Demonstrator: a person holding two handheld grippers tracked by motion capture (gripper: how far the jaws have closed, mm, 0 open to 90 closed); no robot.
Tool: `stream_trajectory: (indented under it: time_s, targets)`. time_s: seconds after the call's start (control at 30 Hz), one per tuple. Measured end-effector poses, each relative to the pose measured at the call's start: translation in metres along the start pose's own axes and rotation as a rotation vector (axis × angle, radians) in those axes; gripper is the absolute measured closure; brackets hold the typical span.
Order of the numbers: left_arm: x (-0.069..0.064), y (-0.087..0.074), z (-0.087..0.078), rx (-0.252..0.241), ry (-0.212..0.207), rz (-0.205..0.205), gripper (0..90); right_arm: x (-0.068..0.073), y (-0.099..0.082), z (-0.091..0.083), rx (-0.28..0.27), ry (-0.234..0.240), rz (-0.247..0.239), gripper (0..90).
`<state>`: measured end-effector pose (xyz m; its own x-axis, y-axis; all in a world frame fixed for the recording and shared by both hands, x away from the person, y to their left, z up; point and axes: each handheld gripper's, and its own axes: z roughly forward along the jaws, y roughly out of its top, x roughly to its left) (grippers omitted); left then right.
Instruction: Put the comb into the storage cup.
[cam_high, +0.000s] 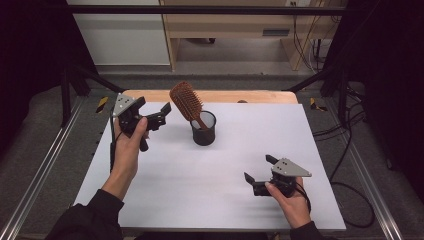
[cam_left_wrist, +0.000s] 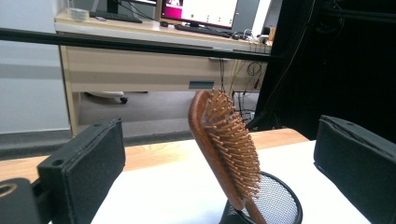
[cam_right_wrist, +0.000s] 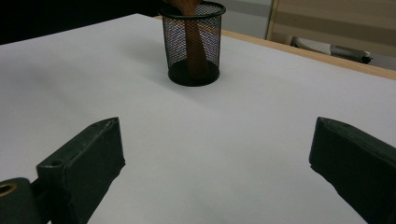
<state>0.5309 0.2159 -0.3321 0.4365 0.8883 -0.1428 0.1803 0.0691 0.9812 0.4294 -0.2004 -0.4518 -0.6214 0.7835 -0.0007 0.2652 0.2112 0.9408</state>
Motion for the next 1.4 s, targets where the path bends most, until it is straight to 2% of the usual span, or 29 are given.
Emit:
stream_trajectory:
  time_s: [0.13,0.27,0.4,0.5,0.63,0.83,1.0,1.4]
  targets:
    - [0.003,0.002,-0.006,-0.002,0.017,0.025,2.4,0.0,0.0,0.0,-0.002,0.0,0.001,3.6]
    - [0.007,0.002,-0.011,-0.002,0.024,0.018,2.4,0.0,0.0,0.0,0.0,-0.001,0.001,3.6]
    - [0.008,0.001,-0.018,-0.003,0.047,0.05,2.7,0.0,0.0,0.0,0.001,-0.002,0.0,3.5]
    - [0.01,0.0,-0.021,-0.003,0.06,0.052,1.2,0.0,0.0,0.0,0.001,-0.002,0.0,3.6]
    - [0.012,-0.003,-0.023,0.006,0.052,0.05,1.3,0.0,0.0,0.0,0.002,-0.003,-0.001,3.6]
    - [0.012,-0.006,-0.025,0.027,0.063,0.049,2.4,0.0,-0.001,0.0,0.003,-0.004,0.0,3.6]
    - [0.01,-0.009,-0.026,0.046,0.071,0.068,1.9,0.0,-0.001,0.0,0.003,-0.002,0.0,3.6]
    - [0.005,-0.011,-0.034,0.036,0.067,0.084,2.1,0.0,0.0,-0.001,0.0,-0.004,0.003,3.6]
